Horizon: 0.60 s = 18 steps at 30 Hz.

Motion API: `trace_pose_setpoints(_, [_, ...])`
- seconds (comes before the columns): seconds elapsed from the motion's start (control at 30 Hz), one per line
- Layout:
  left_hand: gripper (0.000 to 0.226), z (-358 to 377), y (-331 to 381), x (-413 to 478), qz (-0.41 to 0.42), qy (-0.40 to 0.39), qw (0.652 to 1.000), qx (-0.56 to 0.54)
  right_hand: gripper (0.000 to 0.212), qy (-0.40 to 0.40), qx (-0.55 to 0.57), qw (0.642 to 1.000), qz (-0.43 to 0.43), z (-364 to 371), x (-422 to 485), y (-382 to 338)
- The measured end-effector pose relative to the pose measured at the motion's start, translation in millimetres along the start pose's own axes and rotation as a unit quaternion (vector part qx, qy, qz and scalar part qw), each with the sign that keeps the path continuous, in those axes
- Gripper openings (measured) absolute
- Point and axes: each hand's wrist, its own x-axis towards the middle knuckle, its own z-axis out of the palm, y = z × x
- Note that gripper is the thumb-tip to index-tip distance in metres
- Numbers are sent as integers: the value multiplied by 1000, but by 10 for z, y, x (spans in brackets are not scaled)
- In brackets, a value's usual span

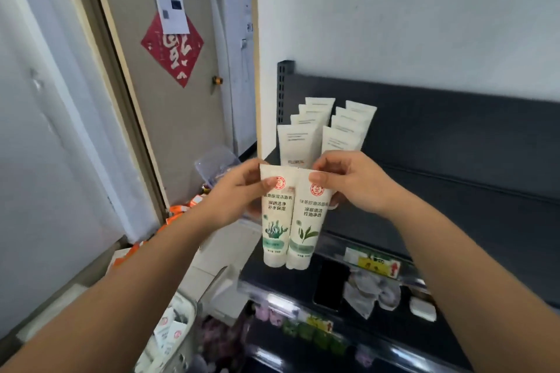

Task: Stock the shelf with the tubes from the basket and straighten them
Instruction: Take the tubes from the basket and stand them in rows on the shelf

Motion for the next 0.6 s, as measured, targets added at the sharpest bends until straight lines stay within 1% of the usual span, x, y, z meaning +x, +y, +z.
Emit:
trace_pose_setpoints(0.17, [21, 740, 291, 206, 28, 3, 999, -15, 12, 63, -27, 997, -31, -859, -479, 80])
trace_pose_setpoints(0.33, [14, 1526, 497, 435, 52, 4, 998, -34, 10, 71, -41, 996, -27, -1370, -818, 245])
trace_pose_setpoints(0.43, [8, 1849, 572, 608, 63, -14, 998, -7, 8, 84, -43, 995, -22, -1618, -899, 339])
trace_pose_setpoints(0.53, [14, 2028, 593, 828, 71, -27, 997, 29, 8, 105, -41, 994, -14, -1828, -909, 422])
trace_pose_setpoints(0.6, [12, 2102, 579, 1011, 74, -20, 996, 51, 8, 122, -38, 992, -7, -1931, -880, 485])
